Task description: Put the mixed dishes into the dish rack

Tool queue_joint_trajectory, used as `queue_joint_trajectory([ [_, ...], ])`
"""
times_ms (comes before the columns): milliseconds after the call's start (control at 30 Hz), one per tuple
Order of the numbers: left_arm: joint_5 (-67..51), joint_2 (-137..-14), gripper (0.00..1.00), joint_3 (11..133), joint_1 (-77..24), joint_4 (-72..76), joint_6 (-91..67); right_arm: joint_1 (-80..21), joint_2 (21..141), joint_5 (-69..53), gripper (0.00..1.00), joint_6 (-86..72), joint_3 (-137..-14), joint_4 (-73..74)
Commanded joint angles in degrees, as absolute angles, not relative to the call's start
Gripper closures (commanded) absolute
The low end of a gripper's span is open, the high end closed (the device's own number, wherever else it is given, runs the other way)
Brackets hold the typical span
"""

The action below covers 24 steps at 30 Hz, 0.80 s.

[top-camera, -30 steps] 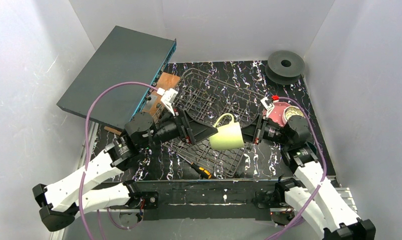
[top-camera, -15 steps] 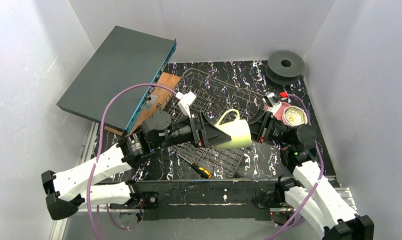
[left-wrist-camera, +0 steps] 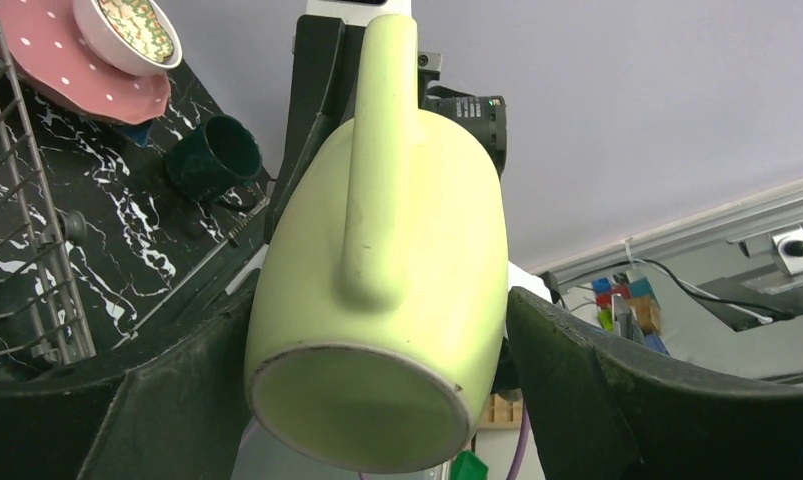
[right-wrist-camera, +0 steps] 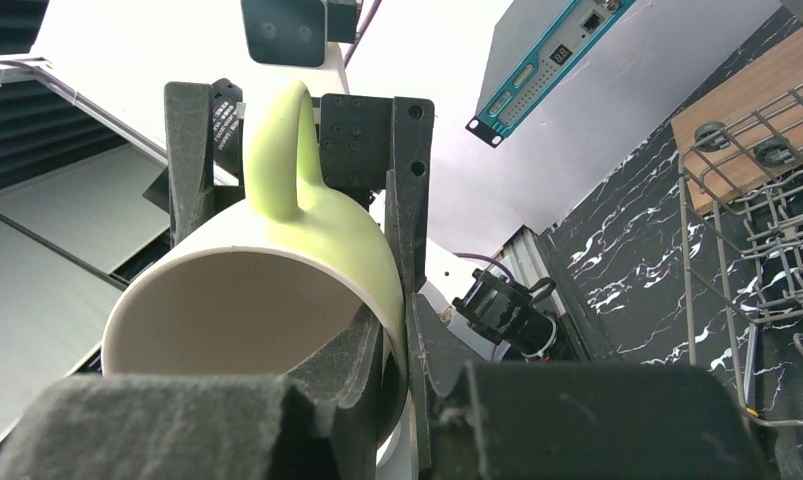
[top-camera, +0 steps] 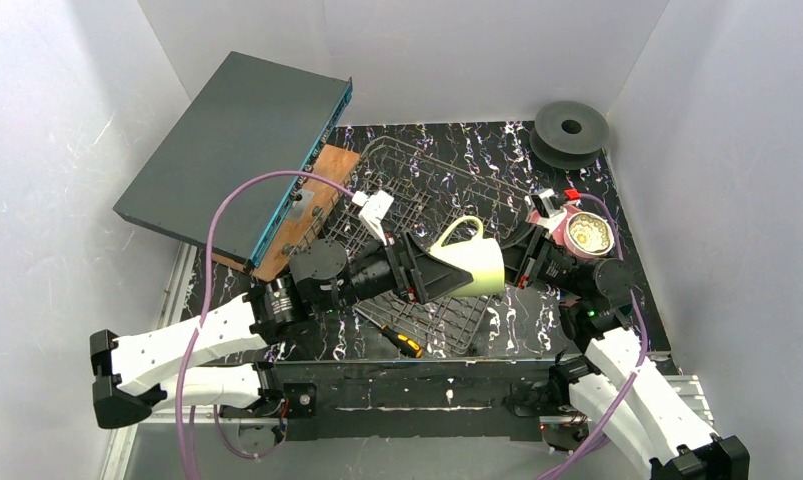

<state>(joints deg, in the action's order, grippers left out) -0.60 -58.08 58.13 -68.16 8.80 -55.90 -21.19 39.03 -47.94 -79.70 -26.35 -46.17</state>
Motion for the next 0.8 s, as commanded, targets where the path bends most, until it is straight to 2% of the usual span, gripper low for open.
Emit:
queue_joint_trajectory([
  [0, 3.2, -58.1, 0.16, 59.0, -69.3, 13.2, -55.4, -21.8, 37.8, -44.7, 0.99, -80.6, -26.4, -50.9],
  [167, 4.0, -58.1, 0.09, 59.3, -69.5, 11.3, -55.9, -22.1, 37.2, -44.6, 0.99, -78.3, -26.9, -47.9],
  [300, 4.9, -57.8, 0.10, 58.4, -69.6, 13.1, -55.8, -22.6, 37.3, -44.6, 0.99, -78.1, -26.7, -47.8],
  [367, 5.0, -57.9, 0.14, 58.4, -69.7, 13.7, -55.4, -22.7, 37.6, -44.7, 0.99, -78.1, -26.6, -48.2],
  [467, 5.3, -57.8, 0.32, 58.3, -69.7, 14.1, -54.9, -22.9, 37.4, -44.5, 0.98, -77.9, -26.1, -48.3],
  [567, 5.9, -56.6, 0.51, 57.4, -69.7, 14.7, -54.1, -23.0, 37.5, -44.5, 0.93, -77.6, -25.6, -48.0],
  [700, 6.1, -54.7, 0.68, 55.4, -69.7, 16.7, -52.4, -23.0, 37.4, -44.4, 0.82, -76.9, -24.8, -47.2],
  [767, 5.9, -54.1, 0.78, 54.7, -69.7, 17.4, -52.2, -23.1, 37.3, -44.4, 0.71, -76.3, -24.7, -46.3],
])
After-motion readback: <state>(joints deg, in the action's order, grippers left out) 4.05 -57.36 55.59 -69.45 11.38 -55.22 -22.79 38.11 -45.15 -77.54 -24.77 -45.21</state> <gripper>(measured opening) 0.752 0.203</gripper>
